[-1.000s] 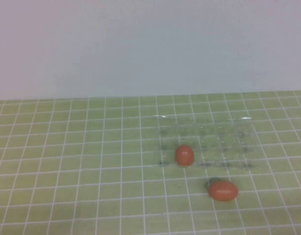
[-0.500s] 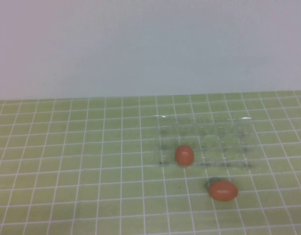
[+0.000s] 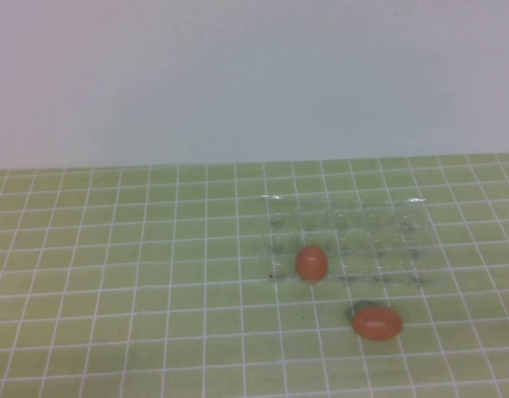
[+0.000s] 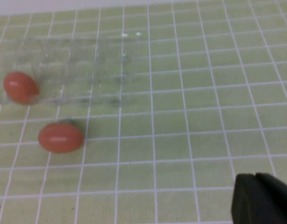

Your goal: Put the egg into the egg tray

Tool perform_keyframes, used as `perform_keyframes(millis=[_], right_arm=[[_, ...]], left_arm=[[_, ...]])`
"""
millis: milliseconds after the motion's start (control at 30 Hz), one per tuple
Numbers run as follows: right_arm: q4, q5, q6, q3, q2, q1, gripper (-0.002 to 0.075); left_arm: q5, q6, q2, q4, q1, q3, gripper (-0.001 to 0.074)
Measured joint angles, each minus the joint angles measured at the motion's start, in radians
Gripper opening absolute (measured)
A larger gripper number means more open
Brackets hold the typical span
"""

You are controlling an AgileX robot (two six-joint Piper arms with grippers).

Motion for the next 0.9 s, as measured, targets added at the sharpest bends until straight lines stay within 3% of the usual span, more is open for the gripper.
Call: perform_keyframes(millis=[233, 400, 667, 900], right_arm=[[0.013, 0.045, -0.086, -0.142, 0.31, 0.05, -0.0002], [-0.115, 0.03, -0.095, -0.185, 0.498, 0.22, -0.0002], [-0.399, -0.009, -0.101, -0.305, 0.83, 0.571, -0.0002], [-0.431, -0.032, -0.262, -0.462, 1.058, 0.694, 0.0002]], left_arm=[[0.0, 0.0, 0.0, 0.0, 0.0, 0.0, 0.0], [0.0, 0.0, 0.0, 0.0, 0.0, 0.0, 0.0], [0.0, 0.0, 0.0, 0.0, 0.0, 0.0, 0.0], [0.0, 0.0, 0.0, 0.0, 0.0, 0.0, 0.0]])
